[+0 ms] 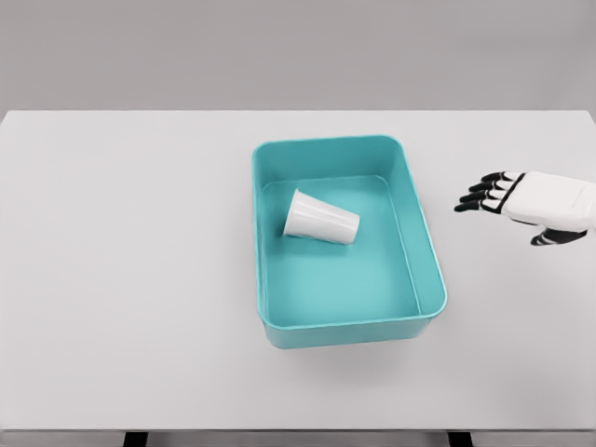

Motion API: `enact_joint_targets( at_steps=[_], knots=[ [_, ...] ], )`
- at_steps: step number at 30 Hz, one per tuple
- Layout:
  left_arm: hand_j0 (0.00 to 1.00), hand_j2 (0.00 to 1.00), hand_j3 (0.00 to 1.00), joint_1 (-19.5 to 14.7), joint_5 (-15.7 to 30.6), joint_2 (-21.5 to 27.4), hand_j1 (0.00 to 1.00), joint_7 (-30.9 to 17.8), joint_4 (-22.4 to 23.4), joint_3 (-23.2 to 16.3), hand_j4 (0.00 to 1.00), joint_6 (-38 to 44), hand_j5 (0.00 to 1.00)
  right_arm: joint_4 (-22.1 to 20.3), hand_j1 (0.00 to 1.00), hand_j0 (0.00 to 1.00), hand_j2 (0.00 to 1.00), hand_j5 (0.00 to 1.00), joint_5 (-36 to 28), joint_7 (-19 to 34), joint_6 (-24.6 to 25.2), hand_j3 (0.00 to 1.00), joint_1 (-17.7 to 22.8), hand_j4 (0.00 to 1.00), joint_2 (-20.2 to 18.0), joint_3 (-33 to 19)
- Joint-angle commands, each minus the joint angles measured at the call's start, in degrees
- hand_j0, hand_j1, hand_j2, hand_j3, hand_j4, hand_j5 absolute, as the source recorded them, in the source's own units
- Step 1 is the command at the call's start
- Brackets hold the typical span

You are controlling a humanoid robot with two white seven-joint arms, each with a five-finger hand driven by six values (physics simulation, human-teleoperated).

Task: Put the paper cup into the basket with your right arm

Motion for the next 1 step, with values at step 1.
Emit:
enact_joint_targets(
  at_steps=[1],
  knots=[
    [1.0,1.0,1.0,0.0,0.0,0.0,1.0,0.1,0.1,0.0,1.0,0.1,1.0,-0.3,1.0,1.0,1.0,1.0,0.7,0.0,0.1,1.0,0.0,1.0,-0.2,-0.1]
  ],
)
